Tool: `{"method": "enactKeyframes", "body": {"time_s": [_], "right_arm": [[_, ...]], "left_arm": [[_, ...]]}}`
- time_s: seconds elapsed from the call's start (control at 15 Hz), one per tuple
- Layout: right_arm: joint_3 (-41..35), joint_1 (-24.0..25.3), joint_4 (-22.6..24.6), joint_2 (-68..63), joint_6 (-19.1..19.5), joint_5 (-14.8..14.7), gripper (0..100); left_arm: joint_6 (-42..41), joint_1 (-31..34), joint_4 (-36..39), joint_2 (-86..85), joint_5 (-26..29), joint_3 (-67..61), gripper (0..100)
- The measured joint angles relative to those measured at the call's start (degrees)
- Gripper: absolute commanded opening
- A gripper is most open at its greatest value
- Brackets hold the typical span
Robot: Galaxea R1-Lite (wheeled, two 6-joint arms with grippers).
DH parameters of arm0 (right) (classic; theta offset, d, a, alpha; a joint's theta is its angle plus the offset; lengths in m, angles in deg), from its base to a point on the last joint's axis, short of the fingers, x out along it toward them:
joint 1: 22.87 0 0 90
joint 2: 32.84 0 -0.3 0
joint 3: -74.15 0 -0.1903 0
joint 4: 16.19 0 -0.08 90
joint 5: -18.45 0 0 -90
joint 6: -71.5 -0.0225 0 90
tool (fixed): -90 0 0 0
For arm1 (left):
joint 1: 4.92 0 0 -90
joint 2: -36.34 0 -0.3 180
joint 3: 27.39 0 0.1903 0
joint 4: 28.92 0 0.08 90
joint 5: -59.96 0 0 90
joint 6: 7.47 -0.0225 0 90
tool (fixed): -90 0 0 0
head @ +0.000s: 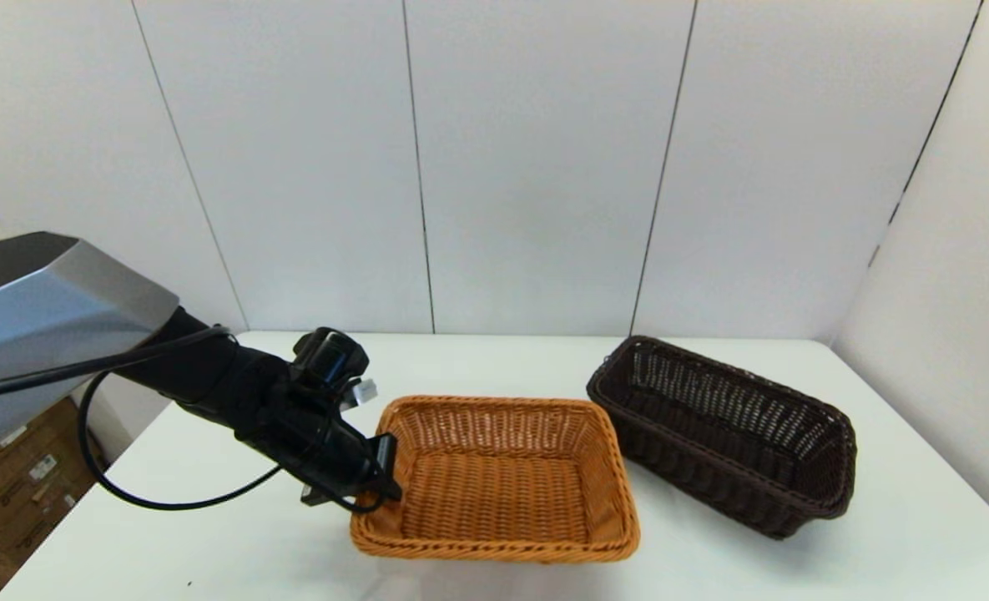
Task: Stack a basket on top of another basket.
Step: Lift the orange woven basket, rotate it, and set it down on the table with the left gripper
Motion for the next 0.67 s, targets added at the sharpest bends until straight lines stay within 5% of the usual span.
{"method": "enactKeyframes", "body": {"time_s": [0.67], "right_arm": [[0.0,0.0,0.0,0.0,0.0,0.0,100]], "left_arm": [[-0.2,-1.9,-1.1,1.2,-4.1,0.8,0]]}}
